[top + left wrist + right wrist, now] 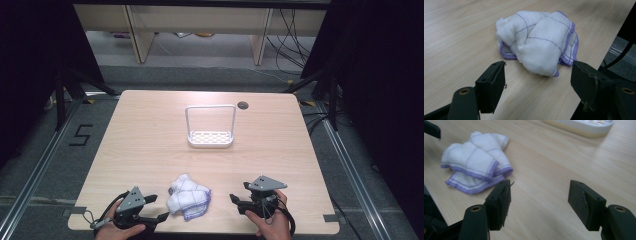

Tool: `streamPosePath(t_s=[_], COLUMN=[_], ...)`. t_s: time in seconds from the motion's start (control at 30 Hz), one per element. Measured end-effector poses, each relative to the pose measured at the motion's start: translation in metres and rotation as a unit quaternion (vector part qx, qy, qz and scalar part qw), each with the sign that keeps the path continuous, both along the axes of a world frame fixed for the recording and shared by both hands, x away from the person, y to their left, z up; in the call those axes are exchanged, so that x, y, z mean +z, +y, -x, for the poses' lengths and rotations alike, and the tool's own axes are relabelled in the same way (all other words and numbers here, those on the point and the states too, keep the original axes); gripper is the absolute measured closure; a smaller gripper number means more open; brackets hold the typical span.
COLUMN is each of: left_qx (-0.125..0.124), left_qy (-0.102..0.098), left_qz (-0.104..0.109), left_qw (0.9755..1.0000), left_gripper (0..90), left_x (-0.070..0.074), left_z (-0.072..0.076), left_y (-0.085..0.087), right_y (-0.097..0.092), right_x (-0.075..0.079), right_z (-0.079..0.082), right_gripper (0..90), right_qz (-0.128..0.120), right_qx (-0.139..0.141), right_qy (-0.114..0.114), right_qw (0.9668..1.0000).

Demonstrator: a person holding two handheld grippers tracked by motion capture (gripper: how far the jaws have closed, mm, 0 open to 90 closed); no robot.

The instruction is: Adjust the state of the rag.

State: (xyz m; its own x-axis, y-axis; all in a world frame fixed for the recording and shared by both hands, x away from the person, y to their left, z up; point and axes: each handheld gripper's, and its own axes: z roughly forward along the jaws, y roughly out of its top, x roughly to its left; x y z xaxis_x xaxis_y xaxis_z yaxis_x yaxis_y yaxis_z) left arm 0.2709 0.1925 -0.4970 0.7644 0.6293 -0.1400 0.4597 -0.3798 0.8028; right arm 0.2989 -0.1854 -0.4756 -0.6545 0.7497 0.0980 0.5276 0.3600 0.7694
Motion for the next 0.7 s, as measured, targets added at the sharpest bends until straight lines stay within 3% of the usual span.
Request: streamPosePath(t_s=[0.3,0.37,0.4,0.47,0.57,0.6,0.63,0.7], left_qx=[0.000,-0.009,-0.003,0.003,0.005,0.006,0.007,0.015], left_qy=[-0.004,-0.008,-0.007,-0.004,-0.009,-0.004,-0.004,-0.001], left_qz=[-0.001,-0.017,-0.007,-0.006,0.000,0.000,0.003,0.006], left_qw=[1.0000,0.9998,0.9999,1.0000,0.9999,1.0000,1.0000,0.9999], left_gripper=[31.8,31.7,31.4,30.5,29.6,29.2,28.8,28.0], left_x=[0.001,0.002,0.002,0.002,0.002,0.003,0.003,0.003], left_z=[0.003,0.002,0.003,0.003,0.003,0.002,0.002,0.002], left_y=[-0.002,0.000,-0.001,-0.001,0.000,0.001,0.002,0.003], right_y=[0.038,0.050,0.055,0.065,0.074,0.082,0.086,0.094], right_x=[0.003,0.003,0.003,0.000,-0.001,-0.002,-0.002,-0.002], right_z=[0.004,0.004,0.003,0.001,0.000,-0.001,0.000,-0.001], right_gripper=[42.8,43.8,44.3,45.5,45.5,45.5,45.2,43.2], right_qz=[-0.002,0.007,0.015,0.025,0.031,0.038,0.036,0.041], right_qx=[0.083,0.103,0.115,0.134,0.144,0.159,0.155,0.165], right_qy=[-0.012,-0.015,-0.019,-0.023,-0.019,-0.025,-0.022,-0.024], right_qw=[0.9965,0.9946,0.9931,0.9903,0.9890,0.9863,0.9870,0.9852])
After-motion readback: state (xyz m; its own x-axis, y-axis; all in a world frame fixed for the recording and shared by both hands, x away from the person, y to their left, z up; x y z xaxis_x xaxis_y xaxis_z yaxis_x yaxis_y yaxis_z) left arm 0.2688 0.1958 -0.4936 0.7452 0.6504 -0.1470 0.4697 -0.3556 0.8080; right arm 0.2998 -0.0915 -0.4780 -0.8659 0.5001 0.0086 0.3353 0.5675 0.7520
